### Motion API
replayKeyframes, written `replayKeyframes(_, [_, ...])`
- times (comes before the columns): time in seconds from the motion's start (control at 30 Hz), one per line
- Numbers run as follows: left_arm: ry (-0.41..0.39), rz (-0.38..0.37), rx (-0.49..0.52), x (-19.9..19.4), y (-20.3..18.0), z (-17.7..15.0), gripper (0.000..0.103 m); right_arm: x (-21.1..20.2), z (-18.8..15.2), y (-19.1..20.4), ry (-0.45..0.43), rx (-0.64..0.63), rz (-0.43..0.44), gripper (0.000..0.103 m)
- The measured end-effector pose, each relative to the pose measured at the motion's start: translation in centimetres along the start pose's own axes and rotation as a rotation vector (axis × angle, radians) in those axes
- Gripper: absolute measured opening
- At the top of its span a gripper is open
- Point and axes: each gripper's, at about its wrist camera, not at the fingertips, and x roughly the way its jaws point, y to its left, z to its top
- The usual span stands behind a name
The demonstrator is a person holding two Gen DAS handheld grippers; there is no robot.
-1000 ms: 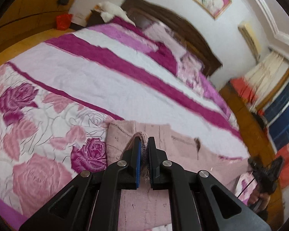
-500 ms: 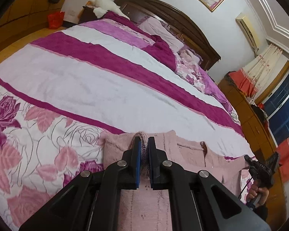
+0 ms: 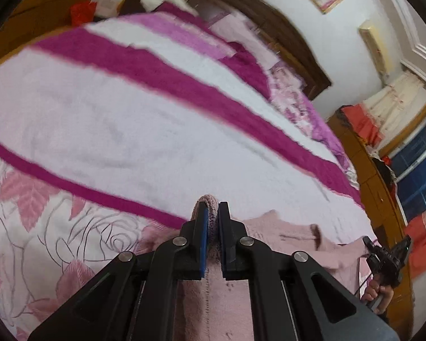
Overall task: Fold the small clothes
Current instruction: 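Lift the held side edge with both grippers and fold it over the cardigan body, then lay the folded edge down on the cardigan and open both grippers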
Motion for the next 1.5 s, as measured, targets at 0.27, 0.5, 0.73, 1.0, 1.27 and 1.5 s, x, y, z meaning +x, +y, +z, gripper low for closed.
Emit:
replayKeyframes(0.27, [-0.074,-0.087,-0.011,-1.3,1.4,-0.8,0.01,1.2,0.3,-4.1,-0.019,0.144,-0.211,0.08])
replayKeyframes(0.5, [-0.104,-0.139,-0.074,-4.8,1.5,-1.5,0.019,0.5,-0.2,-6.3,0.046,0.265,-0.092,0.081])
replayKeyframes(0.73, [0.023,0.026,-0.018,-7.9,0.7,-8.0,0.041,-2.3,-2.1,-0.8,0.133,-0.033,-0.27,0.082])
replayKeyframes(1.0, [0.111,-0.249,-0.539,-8.6,6.7,-16.6,0.041,-4.7,-11.1,-4.0,0.247,0.187,-0.148,0.085])
replayKeyframes(1.27, [0.061,-0.342,-0.696,-6.3,7.2,-15.9,0.041,-4.7,-12.8,-7.0,0.277,0.474,0.106,0.062])
replayKeyframes(1.5, [0.048,-0.313,-0.675,-6.0,7.9,-16.2,0.0,-2.3,-12.6,-6.6,0.304,0.48,0.164,0.057])
